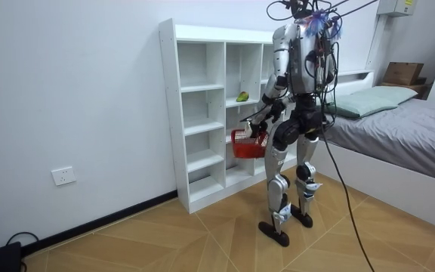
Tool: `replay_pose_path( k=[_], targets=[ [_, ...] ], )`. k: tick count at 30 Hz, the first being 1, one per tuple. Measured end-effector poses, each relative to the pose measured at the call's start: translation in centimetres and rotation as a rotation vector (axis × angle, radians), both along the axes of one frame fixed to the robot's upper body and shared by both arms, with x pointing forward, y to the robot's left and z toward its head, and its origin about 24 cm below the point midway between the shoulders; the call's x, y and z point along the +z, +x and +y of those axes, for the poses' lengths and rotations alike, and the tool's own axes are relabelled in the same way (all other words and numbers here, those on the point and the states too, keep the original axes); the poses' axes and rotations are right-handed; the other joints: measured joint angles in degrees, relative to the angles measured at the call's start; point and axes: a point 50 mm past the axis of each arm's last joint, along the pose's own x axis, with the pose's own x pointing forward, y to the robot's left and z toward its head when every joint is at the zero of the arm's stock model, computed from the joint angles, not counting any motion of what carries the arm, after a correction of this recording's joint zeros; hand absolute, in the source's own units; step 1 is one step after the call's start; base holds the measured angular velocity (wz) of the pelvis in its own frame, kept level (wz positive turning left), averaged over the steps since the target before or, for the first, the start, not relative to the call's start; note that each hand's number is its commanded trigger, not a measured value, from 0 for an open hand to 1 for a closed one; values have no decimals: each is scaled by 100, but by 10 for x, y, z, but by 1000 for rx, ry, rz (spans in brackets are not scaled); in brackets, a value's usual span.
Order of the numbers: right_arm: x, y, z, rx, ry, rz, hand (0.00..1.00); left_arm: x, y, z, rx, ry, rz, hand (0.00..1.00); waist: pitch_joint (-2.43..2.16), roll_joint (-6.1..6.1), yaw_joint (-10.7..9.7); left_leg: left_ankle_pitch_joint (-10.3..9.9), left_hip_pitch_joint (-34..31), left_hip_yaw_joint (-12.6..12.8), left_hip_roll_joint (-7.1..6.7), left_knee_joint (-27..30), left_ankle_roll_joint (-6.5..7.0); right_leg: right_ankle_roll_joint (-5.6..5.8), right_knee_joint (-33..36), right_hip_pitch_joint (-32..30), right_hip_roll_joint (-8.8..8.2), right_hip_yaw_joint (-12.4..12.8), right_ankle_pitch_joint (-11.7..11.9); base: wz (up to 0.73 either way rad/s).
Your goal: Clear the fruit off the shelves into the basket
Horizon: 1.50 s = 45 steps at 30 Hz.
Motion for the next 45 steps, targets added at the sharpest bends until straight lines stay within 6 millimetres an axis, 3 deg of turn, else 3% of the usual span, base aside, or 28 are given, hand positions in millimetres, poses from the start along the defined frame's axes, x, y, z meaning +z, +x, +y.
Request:
replay_pose_path(
  k=[7, 10, 22, 29, 33, 45],
  targets=[
    [17, 5, 4, -22, 60, -79, 0, -8, -8, 14, 48, 50, 36, 100, -10, -176, 48, 0, 60, -34, -10, 4, 0, 8, 9, 77, -4, -14, -6, 1],
    [27, 7, 9, -8, 82, -121, 0, -10, -11, 18, 71, 59, 48, 100, -51, -258, 99, 0, 77, -37, -10, 8, 0, 7, 11, 92, -1, 0, -6, 0],
    [57, 13, 15, 23, 143, -258, 0, -13, -14, 24, 100, 71, 63, 100, -52, -258, 135, 0, 167, -72, -8, 7, 0, 4, 15, 203, 2, -20, -4, 1],
    [61, 16, 10, -16, 146, -293, 0, -14, -15, 29, 135, 90, 69, 100, -50, -274, 125, 3, 209, -100, -11, -30, 0, 5, 14, 227, 1, -20, -4, 0],
    [68, 19, 9, -30, 155, -328, 0, -13, -14, 33, 158, 95, 64, 100, -11, -364, 132, 27, 209, -117, -19, -73, -3, 5, 6, 223, -4, -45, -5, 2],
    [94, 41, 9, -67, 174, -473, 0, -24, -23, 40, 179, 116, 143, 100, -2, -456, 139, 29, 260, -301, -46, -72, -3, 11, -84, 422, -24, -271, -8, 9]
  ],
)
